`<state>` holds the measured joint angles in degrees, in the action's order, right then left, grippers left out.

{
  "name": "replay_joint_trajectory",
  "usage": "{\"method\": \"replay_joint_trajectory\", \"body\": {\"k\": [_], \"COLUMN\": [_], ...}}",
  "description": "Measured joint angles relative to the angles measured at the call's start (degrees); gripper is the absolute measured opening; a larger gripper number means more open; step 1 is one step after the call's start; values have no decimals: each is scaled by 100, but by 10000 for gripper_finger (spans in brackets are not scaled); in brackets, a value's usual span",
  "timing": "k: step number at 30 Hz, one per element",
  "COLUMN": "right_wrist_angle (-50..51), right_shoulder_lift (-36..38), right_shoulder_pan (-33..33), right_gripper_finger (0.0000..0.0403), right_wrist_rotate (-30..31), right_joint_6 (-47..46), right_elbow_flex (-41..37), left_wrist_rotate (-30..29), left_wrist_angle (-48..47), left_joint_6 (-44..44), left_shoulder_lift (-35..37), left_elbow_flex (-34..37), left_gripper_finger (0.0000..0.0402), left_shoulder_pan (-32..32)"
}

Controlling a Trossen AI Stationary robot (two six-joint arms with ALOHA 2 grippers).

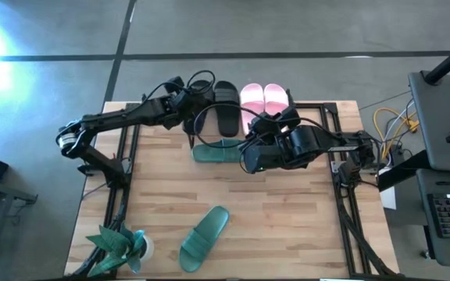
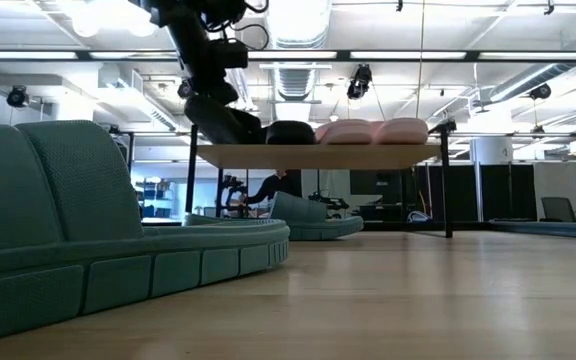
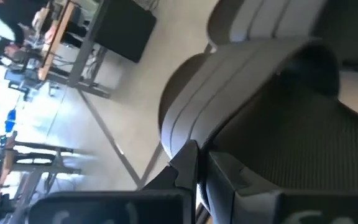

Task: Pick and place slides into the shelf
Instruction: Put the black slipper on the shelf

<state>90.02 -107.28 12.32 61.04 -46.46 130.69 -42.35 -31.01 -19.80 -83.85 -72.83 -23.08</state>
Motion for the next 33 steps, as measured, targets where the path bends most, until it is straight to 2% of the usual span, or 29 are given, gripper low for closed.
{"method": "replay_joint_trajectory", "body": {"k": [5, 10, 13, 16, 19, 25, 28, 33], "right_wrist_angle": [-1, -2, -7, -8, -7, 3, 16, 3], "right_shoulder_lift": [2, 2, 22, 238, 631, 1333, 1684, 2062], "right_shoulder_pan": [-6, -96, -219, -523, -1023, -2201, -2822, -3656], "right_gripper_finger": [226, 226, 222, 195, 144, 22, 14, 9], "right_wrist_rotate": [-128, -845, -1041, -1278, -1690, -2399, -2724, -2747], "right_joint_6": [0, -13, -364, -914, -1328, -1353, -1360, -1353], "right_elbow_flex": [-17, -63, -162, -482, -1029, -2667, -3475, -4566], "left_wrist_rotate": [356, 435, 449, 453, 457, 459, 462, 472], "left_wrist_angle": [-92, -56, -55, -58, -67, -73, -75, -71], "left_joint_6": [427, 445, 449, 449, 449, 449, 447, 445], "left_shoulder_lift": [3, 6, 4, 4, 7, 7, 8, 9], "left_elbow_flex": [17, 17, 17, 17, 17, 21, 24, 28], "left_gripper_finger": [0, 0, 0, 0, 0, 0, 0, 0], "left_shoulder_pan": [81, 147, 152, 152, 152, 152, 152, 150]}}
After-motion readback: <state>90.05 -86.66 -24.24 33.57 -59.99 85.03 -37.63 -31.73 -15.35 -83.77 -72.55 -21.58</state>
